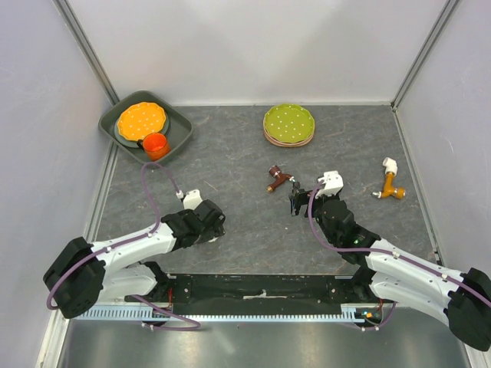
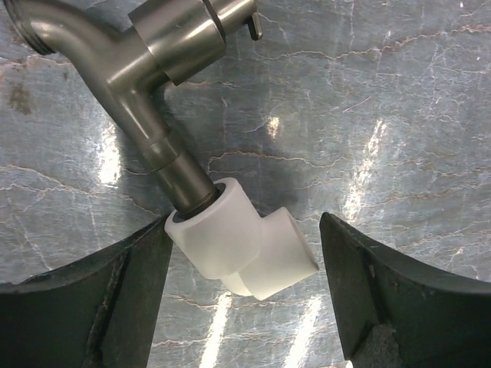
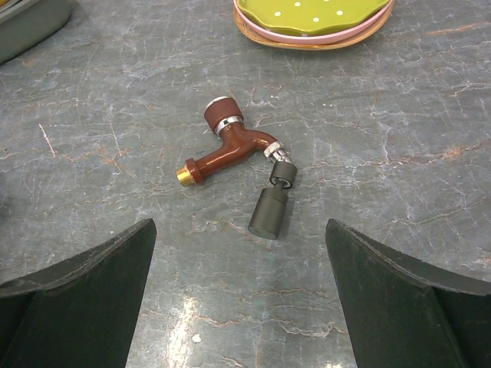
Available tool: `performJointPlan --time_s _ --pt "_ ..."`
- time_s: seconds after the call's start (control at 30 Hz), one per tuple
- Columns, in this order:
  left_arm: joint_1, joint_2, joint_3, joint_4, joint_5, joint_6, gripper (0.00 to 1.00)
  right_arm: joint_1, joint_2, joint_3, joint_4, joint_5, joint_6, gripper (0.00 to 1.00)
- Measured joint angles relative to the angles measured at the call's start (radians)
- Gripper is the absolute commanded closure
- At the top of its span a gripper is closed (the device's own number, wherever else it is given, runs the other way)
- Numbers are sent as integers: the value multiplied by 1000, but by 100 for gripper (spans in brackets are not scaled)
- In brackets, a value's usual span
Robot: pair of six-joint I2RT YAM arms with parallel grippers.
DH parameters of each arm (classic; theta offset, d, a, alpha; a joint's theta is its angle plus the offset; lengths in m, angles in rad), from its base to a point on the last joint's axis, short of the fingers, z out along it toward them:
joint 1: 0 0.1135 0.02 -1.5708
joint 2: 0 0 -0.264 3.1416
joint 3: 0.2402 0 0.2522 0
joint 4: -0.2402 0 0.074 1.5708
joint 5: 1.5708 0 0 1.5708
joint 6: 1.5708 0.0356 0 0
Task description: Install the water faucets
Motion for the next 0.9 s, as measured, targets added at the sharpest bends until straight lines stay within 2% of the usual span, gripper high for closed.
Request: performJointPlan --time_s 0.13,0.33,0.37,0.53,0.67,0.73,0.83,0.9 --pt "1 0 -4 17 8 0 29 0 0 0 0 0 0 2" --pt "1 5 -10 52 24 1 32 0 0 0 0 0 0 2" --pt "2 9 -10 61 25 3 37 0 0 0 0 -1 0 2" --pt "2 18 -14 111 51 74 45 0 0 0 0 -1 0 2" --pt "1 28 -15 158 101 155 58 0 0 0 0 -3 0 2" --pt "2 34 -15 174 119 187 62 0 0 0 0 -4 0 2" --pt "2 40 -14 195 148 225 75 0 0 0 0 -4 0 2" --pt "2 40 -14 205 170 249 90 0 0 0 0 -5 0 2"
